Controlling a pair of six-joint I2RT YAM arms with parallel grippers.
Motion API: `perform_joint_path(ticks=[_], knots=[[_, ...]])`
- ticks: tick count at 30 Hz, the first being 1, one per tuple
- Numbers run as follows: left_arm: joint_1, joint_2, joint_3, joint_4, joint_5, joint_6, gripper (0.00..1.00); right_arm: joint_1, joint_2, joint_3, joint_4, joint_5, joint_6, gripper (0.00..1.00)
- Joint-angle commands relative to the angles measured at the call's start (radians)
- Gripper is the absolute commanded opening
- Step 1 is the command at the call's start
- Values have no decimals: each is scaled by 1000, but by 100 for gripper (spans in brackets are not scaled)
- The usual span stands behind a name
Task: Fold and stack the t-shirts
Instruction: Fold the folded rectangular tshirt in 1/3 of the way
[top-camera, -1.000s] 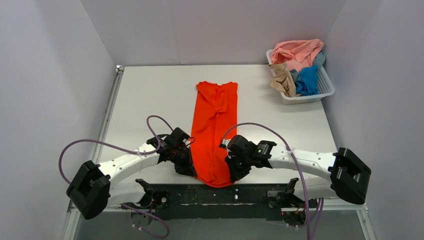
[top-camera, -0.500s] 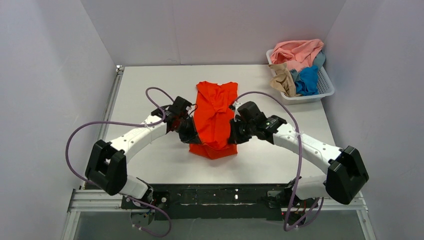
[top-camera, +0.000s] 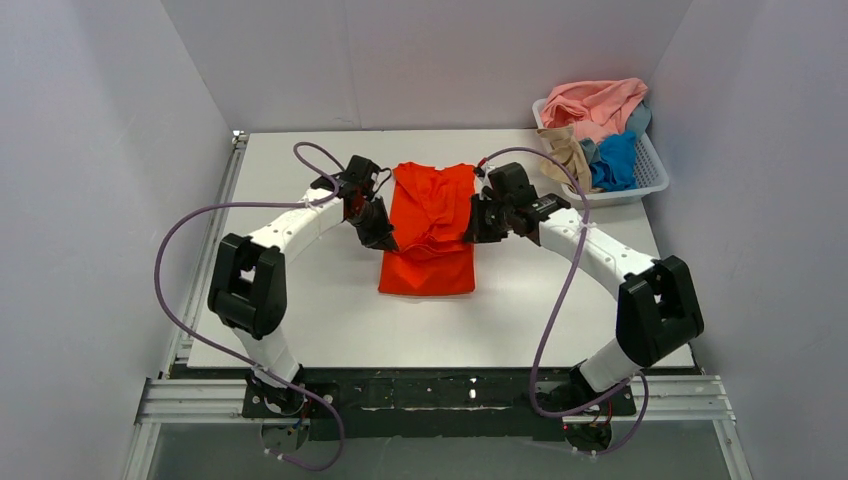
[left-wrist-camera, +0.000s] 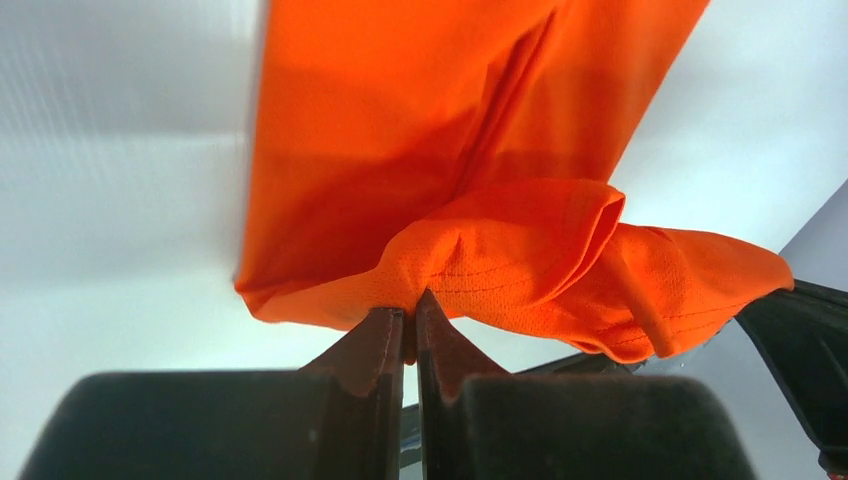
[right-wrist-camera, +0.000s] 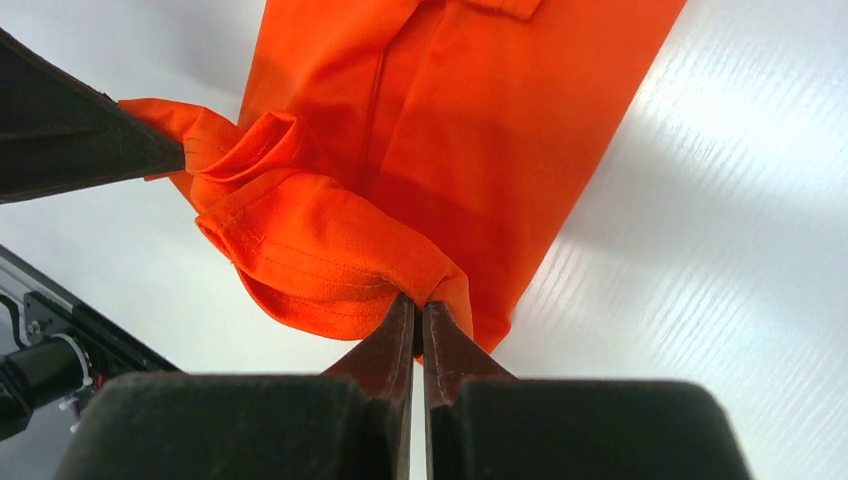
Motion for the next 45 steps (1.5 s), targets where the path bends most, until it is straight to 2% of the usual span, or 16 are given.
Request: perform_joint_path(ticks=[1, 10, 15, 16, 17, 18, 21, 23, 24, 25, 30, 34, 38, 41, 45], knots=[[24, 65, 95, -125, -3, 53, 0, -34, 65, 75, 47, -41, -23, 1], [57, 210, 195, -140, 5, 56, 3, -100, 211, 161, 53, -80, -41, 1], [61, 268, 245, -140, -60, 43, 7, -122, 306, 211, 59, -86, -52, 3], [64, 277, 254, -142, -66, 39, 12, -129, 324, 225, 60, -94, -53, 6], [65, 282, 261, -141, -70, 36, 22, -135, 340, 239, 58, -99, -55, 13], [66, 284, 266, -144, -77, 35, 32, -140, 351, 252, 56, -97, -56, 22], [68, 269, 286, -159, -94, 41, 53, -153, 372, 306, 18, -79, -61, 46], [69, 236, 283, -158, -97, 56, 73, -154, 358, 325, -10, -56, -72, 64], [69, 214, 272, -157, -99, 58, 87, -154, 339, 318, -10, -42, -65, 73], [69, 188, 253, -154, -100, 59, 97, -154, 314, 300, -4, -32, -59, 78], [68, 13, 93, -139, -114, 59, 98, -151, 132, 120, 65, -63, -3, 83], [69, -113, -52, -126, -100, 34, 98, -123, 75, 30, 168, -242, 11, 85], [69, -205, -171, -135, -89, 12, 98, -26, 162, 72, 196, -323, 11, 86], [69, -278, -243, -179, -132, 19, 98, 39, 274, 182, 166, -324, -11, 86], [69, -371, -332, -236, -198, 22, 98, 53, 441, 364, 173, -370, 1, 86]])
